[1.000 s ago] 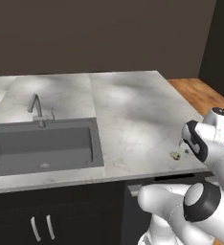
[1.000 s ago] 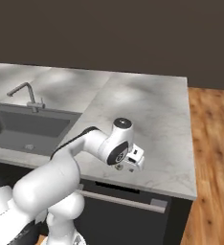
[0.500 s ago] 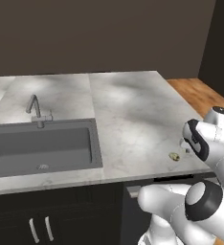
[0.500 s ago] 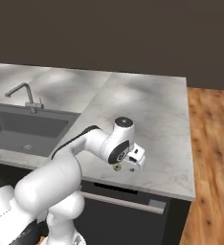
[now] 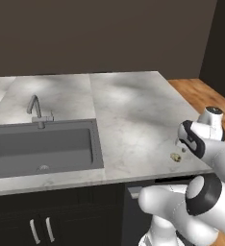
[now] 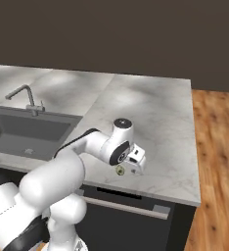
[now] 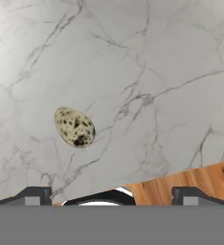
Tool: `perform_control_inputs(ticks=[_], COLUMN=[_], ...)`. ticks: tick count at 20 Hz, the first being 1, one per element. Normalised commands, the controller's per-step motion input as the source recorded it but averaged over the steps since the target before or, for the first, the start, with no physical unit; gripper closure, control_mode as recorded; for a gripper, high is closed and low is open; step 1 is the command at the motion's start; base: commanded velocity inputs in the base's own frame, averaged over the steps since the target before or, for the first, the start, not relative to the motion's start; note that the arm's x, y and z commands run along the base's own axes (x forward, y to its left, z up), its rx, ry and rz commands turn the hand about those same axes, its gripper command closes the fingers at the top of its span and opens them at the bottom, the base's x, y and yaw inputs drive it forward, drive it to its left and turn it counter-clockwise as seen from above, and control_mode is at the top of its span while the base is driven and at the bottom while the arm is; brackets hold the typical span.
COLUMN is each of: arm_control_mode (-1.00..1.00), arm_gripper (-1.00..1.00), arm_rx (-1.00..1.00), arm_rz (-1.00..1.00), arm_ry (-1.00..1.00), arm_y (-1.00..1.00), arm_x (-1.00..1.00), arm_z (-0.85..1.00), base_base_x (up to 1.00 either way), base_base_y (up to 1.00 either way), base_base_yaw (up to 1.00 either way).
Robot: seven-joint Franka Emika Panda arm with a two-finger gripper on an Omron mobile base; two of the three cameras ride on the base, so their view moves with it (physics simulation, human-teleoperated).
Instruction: Gather the eggs and milk located in the vicinity of the sink area and place them right next to the bowl.
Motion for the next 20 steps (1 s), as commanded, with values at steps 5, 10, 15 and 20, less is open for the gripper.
perform_control_inputs(ticks=[5, 10, 15, 20], arm_control_mode=[-1.0, -1.0, -1.0, -1.0], arm_gripper=[-1.0, -1.0, -1.0, -1.0], arm_rx=[-0.1, -0.07, 0.0, 0.0], arm_rz=[0.11, 0.34, 0.27, 0.18], arm_ry=[0.14, 0.02, 0.01, 0.0], arm_y=[0.06, 0.19, 0.01, 0.0], arm_x=[0.19, -0.01, -0.03, 0.05], arm_z=[0.07, 0.04, -0.1, -0.12], base_base_x=[0.0, 0.0, 0.0, 0.0], base_base_y=[0.0, 0.0, 0.0, 0.0], base_base_yaw=[0.0, 0.0, 0.0, 0.0])
